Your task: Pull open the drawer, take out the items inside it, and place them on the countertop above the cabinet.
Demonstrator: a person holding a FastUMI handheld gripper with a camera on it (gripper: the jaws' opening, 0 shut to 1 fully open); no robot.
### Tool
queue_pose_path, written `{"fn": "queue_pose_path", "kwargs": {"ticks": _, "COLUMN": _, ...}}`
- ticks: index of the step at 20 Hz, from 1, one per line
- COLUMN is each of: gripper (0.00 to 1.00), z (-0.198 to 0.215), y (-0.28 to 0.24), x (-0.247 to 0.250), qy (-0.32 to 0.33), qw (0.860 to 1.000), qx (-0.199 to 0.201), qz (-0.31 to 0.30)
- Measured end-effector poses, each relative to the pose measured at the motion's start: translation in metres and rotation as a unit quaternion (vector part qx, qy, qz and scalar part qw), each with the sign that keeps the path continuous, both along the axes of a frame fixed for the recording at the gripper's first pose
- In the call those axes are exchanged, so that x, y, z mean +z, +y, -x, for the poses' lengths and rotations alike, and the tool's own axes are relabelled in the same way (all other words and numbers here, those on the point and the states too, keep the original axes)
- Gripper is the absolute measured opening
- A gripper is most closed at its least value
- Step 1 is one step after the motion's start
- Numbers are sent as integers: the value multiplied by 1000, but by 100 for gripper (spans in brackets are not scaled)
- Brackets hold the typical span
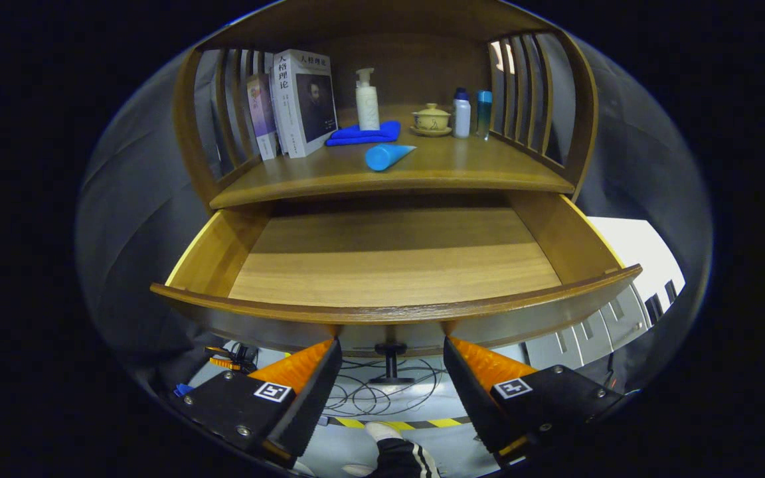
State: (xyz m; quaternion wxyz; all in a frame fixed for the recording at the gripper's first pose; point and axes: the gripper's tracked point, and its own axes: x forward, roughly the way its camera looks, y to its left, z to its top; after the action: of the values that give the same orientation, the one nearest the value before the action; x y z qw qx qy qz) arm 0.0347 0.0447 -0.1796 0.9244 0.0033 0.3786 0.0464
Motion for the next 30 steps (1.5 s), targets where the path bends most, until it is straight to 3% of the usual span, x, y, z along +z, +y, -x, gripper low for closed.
{"fn": "queue_pose_path", "kwargs": {"ticks": 30, "gripper": 95, "z": -144, "y": 12, "x": -13, "qy": 6, "qw": 1000, "qx": 2, "qz": -1}}
